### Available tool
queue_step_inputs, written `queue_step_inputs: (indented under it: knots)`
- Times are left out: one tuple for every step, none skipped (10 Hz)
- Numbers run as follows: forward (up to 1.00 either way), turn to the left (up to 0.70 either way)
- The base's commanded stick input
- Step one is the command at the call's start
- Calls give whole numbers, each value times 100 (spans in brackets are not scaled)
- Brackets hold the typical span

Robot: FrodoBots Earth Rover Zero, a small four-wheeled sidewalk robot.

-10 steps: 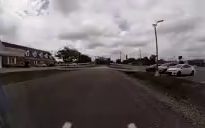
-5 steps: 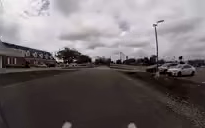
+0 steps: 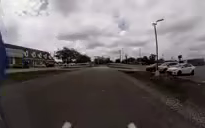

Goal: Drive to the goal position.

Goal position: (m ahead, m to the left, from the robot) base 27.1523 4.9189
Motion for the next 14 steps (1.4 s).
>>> queue_step_inputs:
  knots:
    - [45,0]
    - [45,0]
    - [11,0]
    - [0,0]
    - [17,0]
    - [36,0]
    - [45,0]
    - [45,0]
    - [45,0]
    - [45,0]
    - [45,0]
    - [45,0]
    - [45,0]
    - [60,0]
